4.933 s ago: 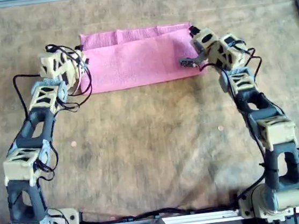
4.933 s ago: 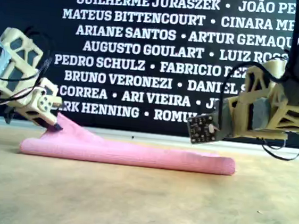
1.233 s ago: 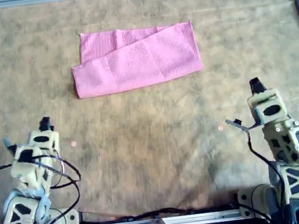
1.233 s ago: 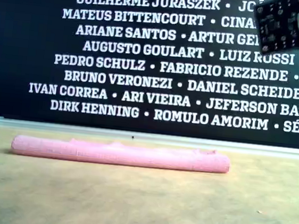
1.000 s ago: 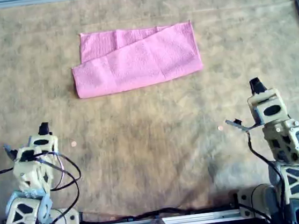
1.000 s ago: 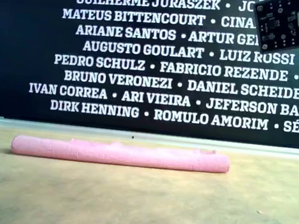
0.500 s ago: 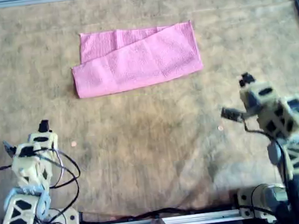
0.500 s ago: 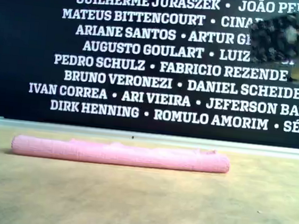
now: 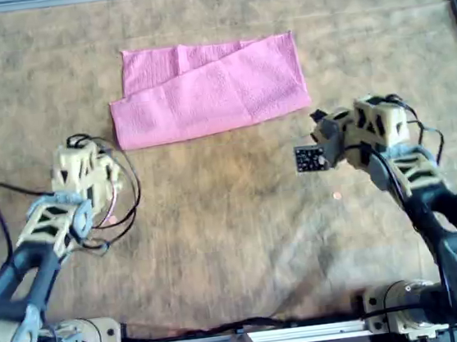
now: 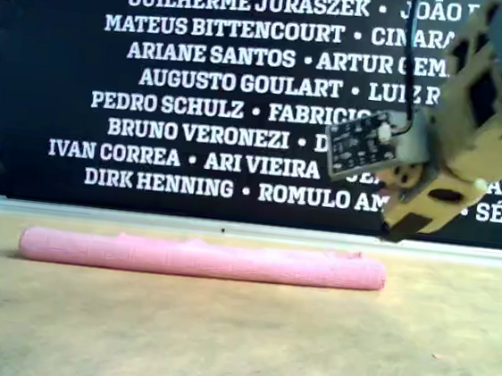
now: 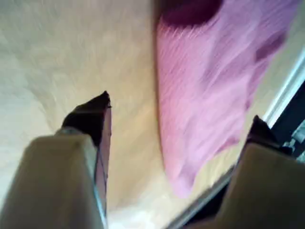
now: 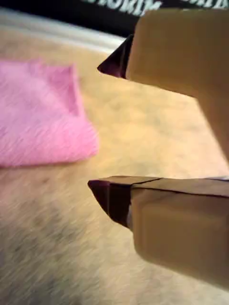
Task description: Fold a cloth
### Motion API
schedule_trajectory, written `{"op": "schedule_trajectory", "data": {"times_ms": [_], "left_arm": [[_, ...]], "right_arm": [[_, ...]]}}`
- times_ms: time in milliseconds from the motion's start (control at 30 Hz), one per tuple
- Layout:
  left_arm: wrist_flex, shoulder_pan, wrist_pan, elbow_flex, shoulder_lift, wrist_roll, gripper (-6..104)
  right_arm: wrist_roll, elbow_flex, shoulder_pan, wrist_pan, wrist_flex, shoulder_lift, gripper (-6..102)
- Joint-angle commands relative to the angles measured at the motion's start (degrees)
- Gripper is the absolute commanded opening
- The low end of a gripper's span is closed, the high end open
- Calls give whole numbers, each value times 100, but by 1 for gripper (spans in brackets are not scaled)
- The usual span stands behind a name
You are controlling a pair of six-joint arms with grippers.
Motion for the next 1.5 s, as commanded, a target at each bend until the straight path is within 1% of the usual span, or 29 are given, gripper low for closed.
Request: {"op": "schedule_trajectory", "data": {"times_ms": [0, 67, 133, 167, 233, 367, 600, 667, 733, 767, 833, 967, 1033, 1133, 1367, 1467], "left_arm": [[-114, 70, 615, -712, -220, 439, 101], [-123, 70, 817, -747, -290, 853, 101], [-167, 70, 932, -747, -290, 1222, 101], [-185, 70, 967, -747, -290, 1362, 101], [-202, 70, 984, -765, -299, 1433, 101], [-202, 141, 888, -1028, -510, 1415, 101], [-202, 158, 879, -2162, -2153, 1406, 100], [-202, 158, 870, -2558, -2584, 1406, 100], [-202, 193, 853, -2892, -2909, 1406, 100], [-202, 237, 791, -3023, -3041, 1397, 100], [-202, 272, 536, -3270, -3261, 1397, 100], [-202, 272, -211, -3718, -3639, 1397, 100], [-202, 255, -448, -3885, -3814, 1406, 100], [-202, 220, -536, -4061, -3990, 1406, 100], [-202, 202, -536, -4456, -4245, 1406, 100], [-202, 202, -536, -4693, -4465, 1415, 100]], "right_arm": [[-26, -905, -53, 0, 378, -325, 85], [-26, -1248, -53, 0, 457, -650, 85], [-35, -1538, -35, 0, 475, -993, 85], [-35, -1679, -26, 0, 475, -1116, 84], [-35, -1942, -18, 0, 483, -1380, 84], [-35, -2426, -18, 0, 483, -1898, 84], [-18, -3085, -35, 9, 483, -2602, 84], [26, -3217, -53, 9, 483, -2698, 84], [9, -3313, -35, 9, 483, -2742, 84], [-9, -3349, -18, 9, 483, -2777, 84], [-18, -3401, 9, 9, 483, -2856, 83], [0, -3621, 18, 9, 483, -3032, 83], [35, -3779, 18, 9, 483, -3182, 83], [44, -4043, 18, 9, 492, -3340, 83], [44, -4562, 18, 9, 492, -3674, 83], [-9, -4614, 26, 9, 492, -3683, 83]]}}
